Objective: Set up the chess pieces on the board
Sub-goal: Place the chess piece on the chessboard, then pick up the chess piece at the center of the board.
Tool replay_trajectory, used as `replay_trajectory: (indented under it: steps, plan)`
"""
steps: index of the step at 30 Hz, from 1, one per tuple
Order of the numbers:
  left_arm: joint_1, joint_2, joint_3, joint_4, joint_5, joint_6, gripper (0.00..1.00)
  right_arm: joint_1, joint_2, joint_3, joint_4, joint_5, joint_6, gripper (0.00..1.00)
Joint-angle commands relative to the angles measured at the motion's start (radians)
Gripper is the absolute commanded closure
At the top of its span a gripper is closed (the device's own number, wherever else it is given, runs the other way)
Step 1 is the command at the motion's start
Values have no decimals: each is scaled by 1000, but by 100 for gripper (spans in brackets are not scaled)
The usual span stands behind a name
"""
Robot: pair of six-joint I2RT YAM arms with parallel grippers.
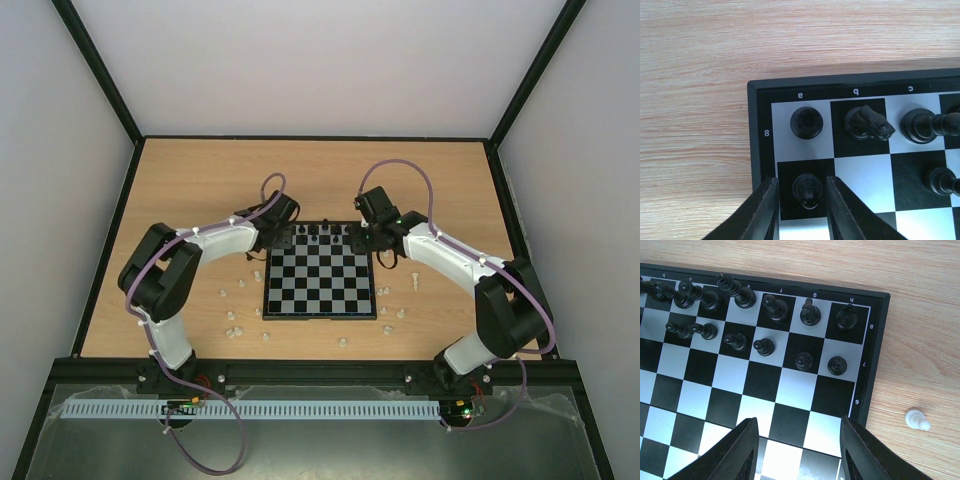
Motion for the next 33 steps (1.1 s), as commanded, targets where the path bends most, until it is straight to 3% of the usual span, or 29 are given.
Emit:
replay_trajectory:
  steps: [1, 7, 13, 25, 33]
  plan:
    - [1, -26, 19, -53, -46, -3, 66, 9, -15, -15, -5, -3, 2, 55]
    - [2, -165, -45, -97, -112, -34, 43, 12, -16, -18, -2, -7, 4, 55]
    - [8, -236, -164, -91, -118, -79, 36, 15, -21, -20, -2, -13, 3, 55]
    - [51, -249, -282, -19, -83, -127, 36, 25, -30, -23, 1, -25, 3, 54]
    - [97, -200, -303, 56, -2, -105, 56, 26, -32, -24, 1, -22, 3, 54]
